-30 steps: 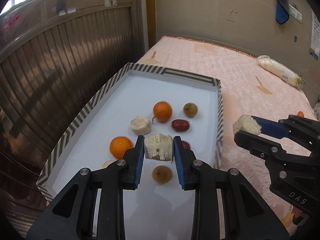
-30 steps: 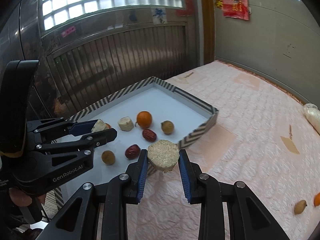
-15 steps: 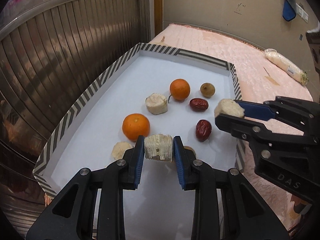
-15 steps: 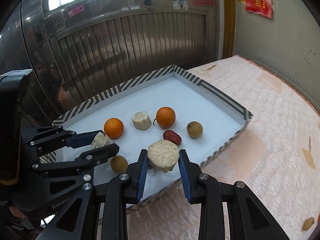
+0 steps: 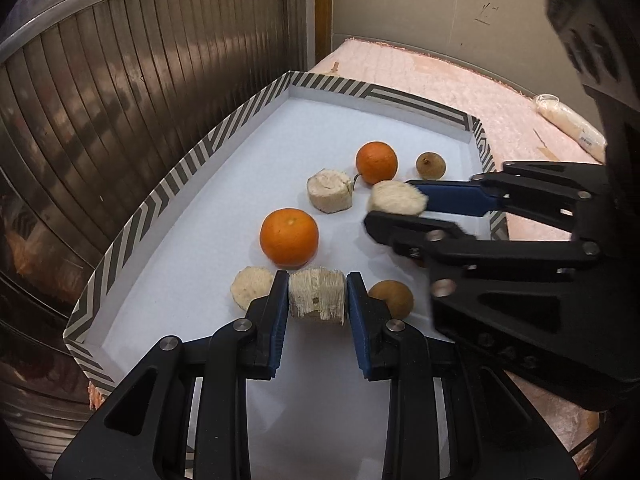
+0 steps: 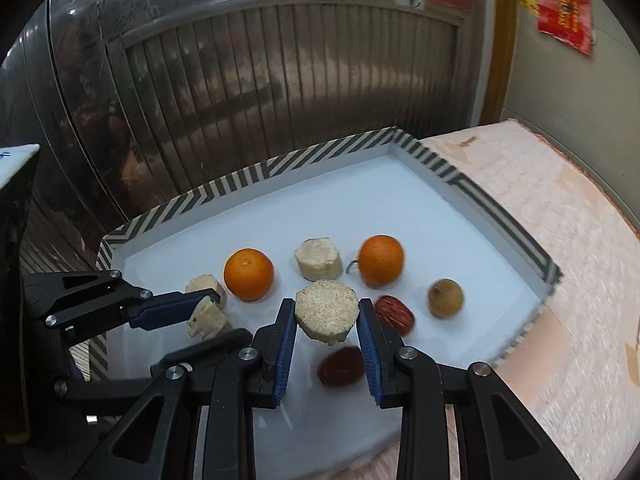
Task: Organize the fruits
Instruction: 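Open both tools to drop the cake pieces into the tray, then move both tools back toward the brown pear and orange on the bed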
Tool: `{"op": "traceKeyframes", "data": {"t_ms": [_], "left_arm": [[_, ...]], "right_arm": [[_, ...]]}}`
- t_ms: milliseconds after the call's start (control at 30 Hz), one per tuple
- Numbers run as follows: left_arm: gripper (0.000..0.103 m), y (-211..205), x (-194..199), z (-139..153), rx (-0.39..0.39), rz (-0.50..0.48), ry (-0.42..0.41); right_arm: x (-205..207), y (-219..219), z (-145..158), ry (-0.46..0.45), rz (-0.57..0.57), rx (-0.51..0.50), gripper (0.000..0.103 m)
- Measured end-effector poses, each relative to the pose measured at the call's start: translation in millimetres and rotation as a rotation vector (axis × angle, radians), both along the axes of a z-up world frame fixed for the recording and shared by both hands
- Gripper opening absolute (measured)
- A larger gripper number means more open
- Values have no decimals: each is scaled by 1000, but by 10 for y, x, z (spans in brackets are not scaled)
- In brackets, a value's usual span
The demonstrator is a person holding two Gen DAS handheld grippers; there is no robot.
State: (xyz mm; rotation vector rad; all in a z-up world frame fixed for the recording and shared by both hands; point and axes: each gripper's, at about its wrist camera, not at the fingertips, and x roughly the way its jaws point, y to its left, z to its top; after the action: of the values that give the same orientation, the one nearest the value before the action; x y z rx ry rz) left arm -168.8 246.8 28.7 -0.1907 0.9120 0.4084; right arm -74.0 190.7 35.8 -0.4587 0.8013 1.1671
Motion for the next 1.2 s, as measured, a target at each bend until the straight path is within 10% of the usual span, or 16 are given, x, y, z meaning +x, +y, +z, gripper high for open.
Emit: {"op": "traceKeyframes", "data": {"t_ms": [333, 667, 1200], "left_arm": [[29, 79, -21, -70, -16, 27, 31], [58, 33, -109, 134, 12, 54, -28], [59, -790, 530, 418, -18, -115, -115]], "right_arm": [[48, 163, -189, 61, 12, -25, 30], [19, -157, 103, 48, -49, 83, 30], [303, -1464, 389, -114, -468, 115, 39]]}}
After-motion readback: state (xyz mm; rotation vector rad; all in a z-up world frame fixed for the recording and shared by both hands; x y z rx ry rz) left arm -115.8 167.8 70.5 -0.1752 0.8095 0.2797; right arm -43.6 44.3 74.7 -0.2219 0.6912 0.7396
